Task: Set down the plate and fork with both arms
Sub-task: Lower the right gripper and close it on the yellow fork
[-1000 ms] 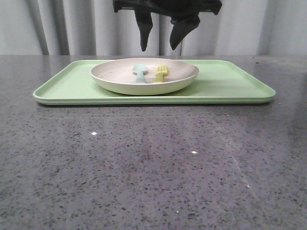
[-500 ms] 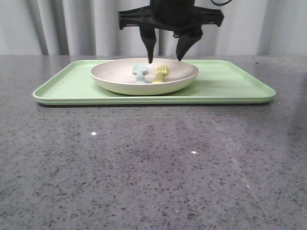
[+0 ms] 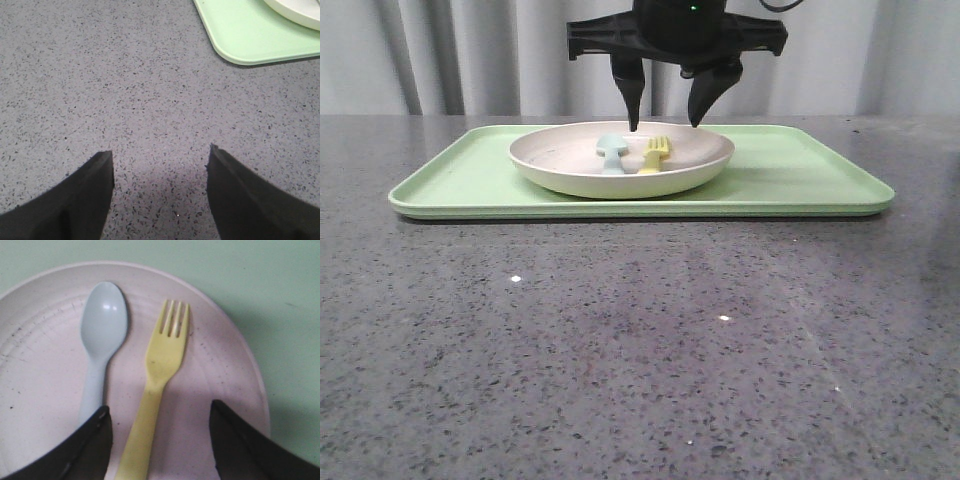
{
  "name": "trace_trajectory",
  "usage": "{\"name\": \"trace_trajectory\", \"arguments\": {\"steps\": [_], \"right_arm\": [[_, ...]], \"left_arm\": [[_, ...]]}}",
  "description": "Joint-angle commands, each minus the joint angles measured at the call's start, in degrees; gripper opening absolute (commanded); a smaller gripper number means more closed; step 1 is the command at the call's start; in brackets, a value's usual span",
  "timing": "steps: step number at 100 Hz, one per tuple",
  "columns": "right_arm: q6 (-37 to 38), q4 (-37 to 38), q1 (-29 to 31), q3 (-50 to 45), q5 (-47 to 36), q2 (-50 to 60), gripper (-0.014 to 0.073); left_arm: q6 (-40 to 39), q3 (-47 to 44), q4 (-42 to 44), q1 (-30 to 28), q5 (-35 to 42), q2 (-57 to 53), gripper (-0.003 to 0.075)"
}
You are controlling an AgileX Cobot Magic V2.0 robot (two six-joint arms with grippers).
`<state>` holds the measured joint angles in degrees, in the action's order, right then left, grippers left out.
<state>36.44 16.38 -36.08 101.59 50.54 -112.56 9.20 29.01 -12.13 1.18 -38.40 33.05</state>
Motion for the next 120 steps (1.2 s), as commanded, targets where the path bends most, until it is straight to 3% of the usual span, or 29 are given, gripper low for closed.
{"name": "trace_trajectory", "arguments": {"steps": [1, 81, 120], "right_arm": [[0.21, 1.92, 0.16, 1.80, -1.70, 3.17, 0.0438], [0.21, -1.63, 0.16, 1.80, 0.09, -0.81, 0.0433], [0.21, -1.68, 0.16, 1.80, 0.87, -0.81, 0.0129]], "left_arm": [[-0.48, 1.47, -0.86, -0.16, 3.67, 0.14, 0.0410], [-0.48, 1.47, -0.86, -0.16, 3.67, 0.14, 0.0410], [-0.48, 1.47, -0.86, -0.16, 3.67, 0.14, 0.0410]]}}
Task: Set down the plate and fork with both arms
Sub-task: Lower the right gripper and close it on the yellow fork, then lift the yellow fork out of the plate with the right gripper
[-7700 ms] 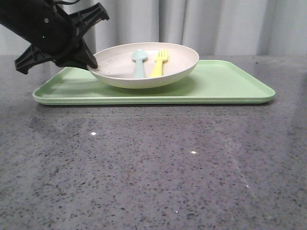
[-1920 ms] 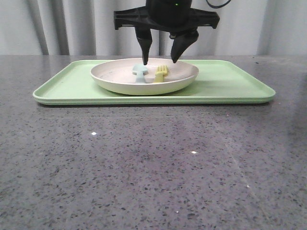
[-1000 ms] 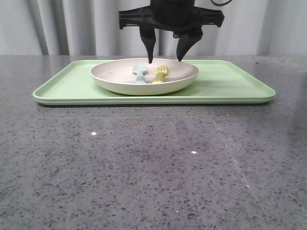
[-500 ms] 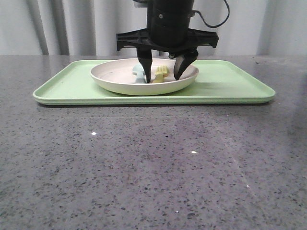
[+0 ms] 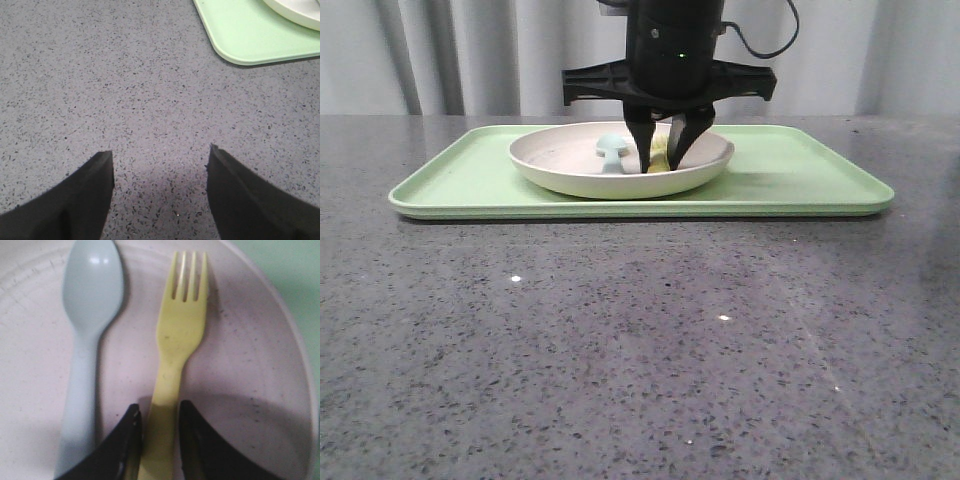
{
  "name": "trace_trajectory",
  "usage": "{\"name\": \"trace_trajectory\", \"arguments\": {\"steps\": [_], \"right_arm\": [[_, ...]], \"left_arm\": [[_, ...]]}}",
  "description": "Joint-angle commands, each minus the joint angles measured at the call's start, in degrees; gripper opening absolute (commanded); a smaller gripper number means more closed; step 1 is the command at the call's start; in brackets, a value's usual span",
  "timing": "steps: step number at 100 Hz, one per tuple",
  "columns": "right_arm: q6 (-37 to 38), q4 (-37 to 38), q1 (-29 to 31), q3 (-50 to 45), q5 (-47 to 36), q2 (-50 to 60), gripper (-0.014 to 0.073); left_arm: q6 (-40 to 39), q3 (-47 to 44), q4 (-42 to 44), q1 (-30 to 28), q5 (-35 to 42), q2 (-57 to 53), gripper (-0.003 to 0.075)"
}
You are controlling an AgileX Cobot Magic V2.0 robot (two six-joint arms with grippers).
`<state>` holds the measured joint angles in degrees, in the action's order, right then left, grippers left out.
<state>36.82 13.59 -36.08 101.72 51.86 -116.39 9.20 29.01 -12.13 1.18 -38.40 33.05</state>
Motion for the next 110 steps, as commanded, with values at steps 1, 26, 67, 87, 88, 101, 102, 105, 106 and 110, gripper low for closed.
{"name": "trace_trajectory", "arguments": {"steps": [1, 26, 67, 87, 88, 101, 102, 105, 106, 110], "right_arm": [[-0.16, 1.10, 0.16, 1.66, -0.44, 3.02, 0.0125], [-0.16, 1.04, 0.16, 1.66, -0.44, 3.02, -0.0006], [-0.16, 1.04, 0.16, 1.73, -0.24, 3.08, -0.0069], [-0.16, 1.04, 0.16, 3.71, 2.30, 4.25, -0.0069], [-0.23, 1.11, 0.16, 4.04, 2.46, 4.24, -0.0069], [-0.95, 1.69, 0.16, 6.42, 5.04, 5.41, -0.0069], [-1.12, 1.80, 0.16, 6.58, 5.11, 5.48, -0.0069], [-1.40, 1.84, 0.16, 6.86, 5.38, 5.94, -0.0069], [-1.40, 1.84, 0.16, 6.86, 5.37, 6.04, -0.0069], [-1.51, 1.98, 0.24, 6.86, 5.37, 6.76, -0.0069]], "left_arm": [[-0.48, 1.47, -0.86, -0.16, 3.67, 0.14, 0.0410], [-0.48, 1.47, -0.86, -0.16, 3.67, 0.14, 0.0410], [-0.48, 1.47, -0.86, -0.16, 3.67, 0.14, 0.0410], [-0.48, 1.47, -0.86, -0.16, 3.67, 0.14, 0.0410], [-0.48, 1.47, -0.86, -0.16, 3.67, 0.14, 0.0410], [-0.48, 1.47, -0.86, -0.16, 3.67, 0.14, 0.0410], [-0.48, 1.47, -0.86, -0.16, 3.67, 0.14, 0.0410], [-0.48, 1.47, -0.86, -0.16, 3.67, 0.14, 0.0410], [-0.48, 1.47, -0.86, -0.16, 3.67, 0.14, 0.0410], [-0.48, 1.47, -0.86, -0.16, 3.67, 0.14, 0.0410]]}}
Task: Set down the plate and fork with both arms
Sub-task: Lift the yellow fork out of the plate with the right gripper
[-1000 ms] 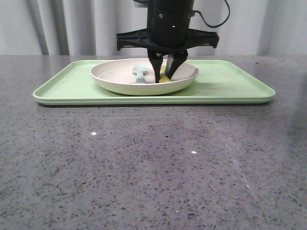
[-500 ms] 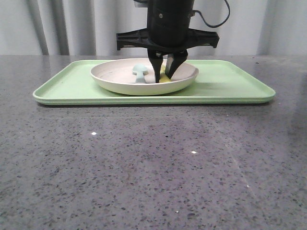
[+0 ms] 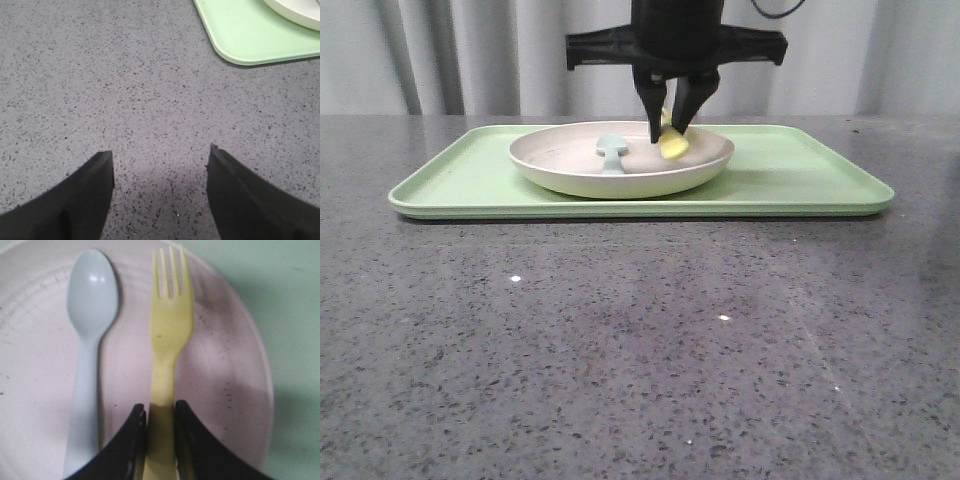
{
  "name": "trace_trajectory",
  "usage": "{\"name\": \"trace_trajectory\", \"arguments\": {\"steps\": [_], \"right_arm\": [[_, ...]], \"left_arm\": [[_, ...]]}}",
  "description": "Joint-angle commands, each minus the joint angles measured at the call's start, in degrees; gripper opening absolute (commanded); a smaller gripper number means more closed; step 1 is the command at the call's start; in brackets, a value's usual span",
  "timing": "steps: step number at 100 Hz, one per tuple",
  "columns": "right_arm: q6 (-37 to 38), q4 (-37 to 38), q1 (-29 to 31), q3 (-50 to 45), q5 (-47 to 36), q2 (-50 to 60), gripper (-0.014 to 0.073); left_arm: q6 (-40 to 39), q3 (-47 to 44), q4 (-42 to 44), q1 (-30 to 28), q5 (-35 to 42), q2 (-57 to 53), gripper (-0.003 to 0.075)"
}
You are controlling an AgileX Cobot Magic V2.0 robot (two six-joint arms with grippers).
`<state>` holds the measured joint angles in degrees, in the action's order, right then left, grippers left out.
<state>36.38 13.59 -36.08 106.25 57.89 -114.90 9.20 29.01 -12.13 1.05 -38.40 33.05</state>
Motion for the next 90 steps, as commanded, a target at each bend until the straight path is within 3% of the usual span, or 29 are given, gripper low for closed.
{"name": "trace_trajectory", "arguments": {"steps": [1, 90], "right_arm": [[-1.16, 1.98, 0.33, 2.34, -0.66, 5.37, -0.0069], [-7.08, 2.27, 9.57, 2.08, 4.62, 8.99, -0.0069]], "left_arm": [[-0.48, 1.47, -0.86, -0.03, 3.67, 0.14, 0.0410], [-0.48, 1.47, -0.86, -0.03, 3.71, 0.14, 0.0410]]}}
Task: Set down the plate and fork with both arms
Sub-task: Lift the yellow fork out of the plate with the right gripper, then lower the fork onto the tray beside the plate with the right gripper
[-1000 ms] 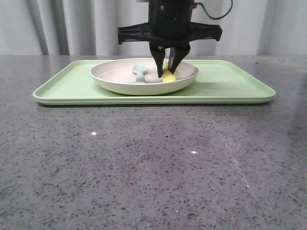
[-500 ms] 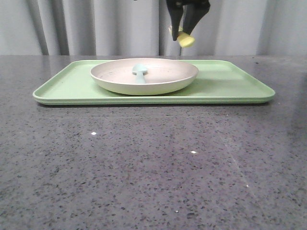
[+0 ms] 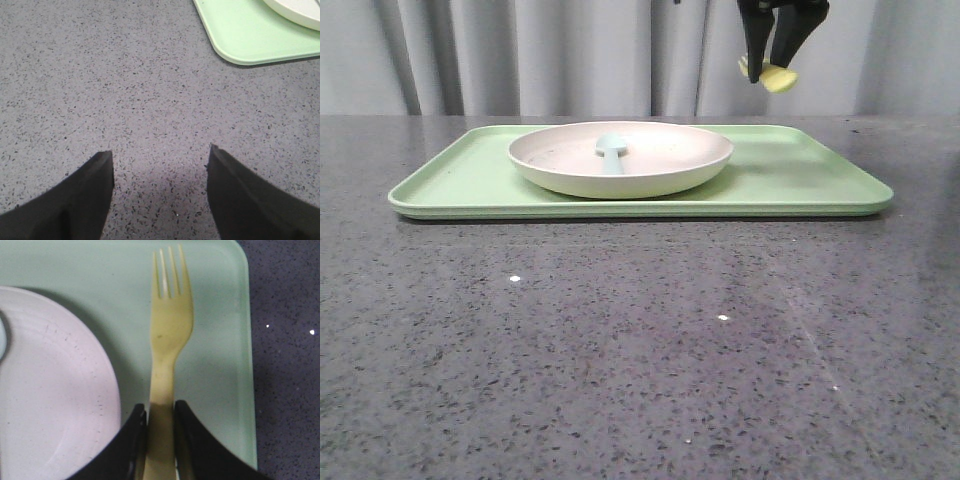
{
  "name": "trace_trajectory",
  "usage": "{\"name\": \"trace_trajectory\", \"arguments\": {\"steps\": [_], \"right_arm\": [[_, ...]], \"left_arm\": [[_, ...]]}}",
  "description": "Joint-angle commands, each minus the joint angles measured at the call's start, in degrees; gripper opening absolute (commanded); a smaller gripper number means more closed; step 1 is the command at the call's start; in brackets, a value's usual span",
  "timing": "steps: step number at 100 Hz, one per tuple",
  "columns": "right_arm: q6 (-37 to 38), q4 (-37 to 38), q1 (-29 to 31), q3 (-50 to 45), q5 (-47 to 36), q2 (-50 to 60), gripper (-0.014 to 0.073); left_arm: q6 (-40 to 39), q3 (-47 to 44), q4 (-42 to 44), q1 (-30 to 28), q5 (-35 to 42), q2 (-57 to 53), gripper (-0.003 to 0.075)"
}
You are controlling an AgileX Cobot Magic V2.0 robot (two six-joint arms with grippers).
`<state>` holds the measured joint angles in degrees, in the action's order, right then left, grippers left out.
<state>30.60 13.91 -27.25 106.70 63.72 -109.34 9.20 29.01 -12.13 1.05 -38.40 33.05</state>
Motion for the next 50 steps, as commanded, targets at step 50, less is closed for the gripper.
{"name": "trace_trajectory", "arguments": {"steps": [50], "right_arm": [[-2.01, 1.72, 0.81, -7.30, -5.06, 2.29, -0.0069]], "left_arm": [[-0.48, 1.47, -0.86, -0.03, 3.71, 0.14, 0.0410]]}}
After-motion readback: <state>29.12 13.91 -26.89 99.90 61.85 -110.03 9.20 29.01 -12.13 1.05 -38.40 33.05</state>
